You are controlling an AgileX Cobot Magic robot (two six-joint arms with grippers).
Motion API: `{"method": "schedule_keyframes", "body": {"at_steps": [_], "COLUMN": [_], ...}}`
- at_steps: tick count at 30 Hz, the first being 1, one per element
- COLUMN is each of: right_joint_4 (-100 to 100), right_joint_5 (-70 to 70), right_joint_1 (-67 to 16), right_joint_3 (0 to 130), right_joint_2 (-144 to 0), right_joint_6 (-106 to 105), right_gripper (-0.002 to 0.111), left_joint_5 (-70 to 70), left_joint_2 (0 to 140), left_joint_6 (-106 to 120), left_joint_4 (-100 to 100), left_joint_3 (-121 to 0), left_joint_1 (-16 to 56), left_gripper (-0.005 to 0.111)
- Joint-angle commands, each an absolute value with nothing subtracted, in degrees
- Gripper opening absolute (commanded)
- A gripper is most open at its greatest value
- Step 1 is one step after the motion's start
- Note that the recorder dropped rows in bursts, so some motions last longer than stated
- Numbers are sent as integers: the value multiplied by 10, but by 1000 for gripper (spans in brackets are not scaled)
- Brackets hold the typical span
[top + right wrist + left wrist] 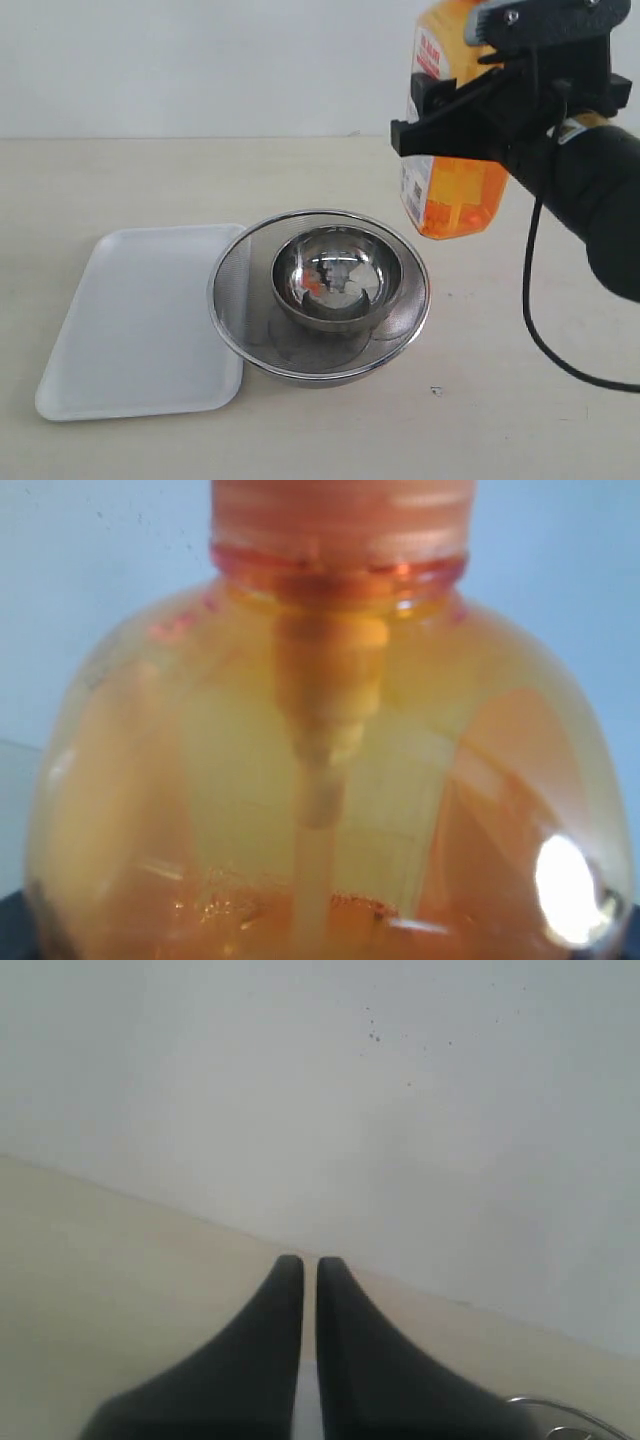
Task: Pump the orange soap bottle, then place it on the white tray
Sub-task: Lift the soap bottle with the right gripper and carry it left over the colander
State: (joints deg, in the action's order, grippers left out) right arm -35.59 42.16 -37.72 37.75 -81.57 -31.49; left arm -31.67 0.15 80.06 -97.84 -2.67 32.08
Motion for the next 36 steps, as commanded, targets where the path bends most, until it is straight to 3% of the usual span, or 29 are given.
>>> {"method": "schedule_keyframes", "body": {"at_steps": [1,18,36], "right_joint_4": [-336,-266,-263], "right_joint_5": [439,330,281], "right_joint_1": [-378,-476,-559], "right_joint_3": [429,561,755], "right_joint_2": [-790,-794,-1006], "right_joint_6": [-325,-292,-285], "right_gripper": [0,0,0], "left_joint_5": [-315,-313,-301], "left_joint_2": [0,0,0], "left_joint_6": [797,797,797], "left_joint_4": [-975,-975,-975], "left_joint_3": [-24,-24,-24], "left_joint_1": [325,325,325], "left_gripper": [5,5,5]}}
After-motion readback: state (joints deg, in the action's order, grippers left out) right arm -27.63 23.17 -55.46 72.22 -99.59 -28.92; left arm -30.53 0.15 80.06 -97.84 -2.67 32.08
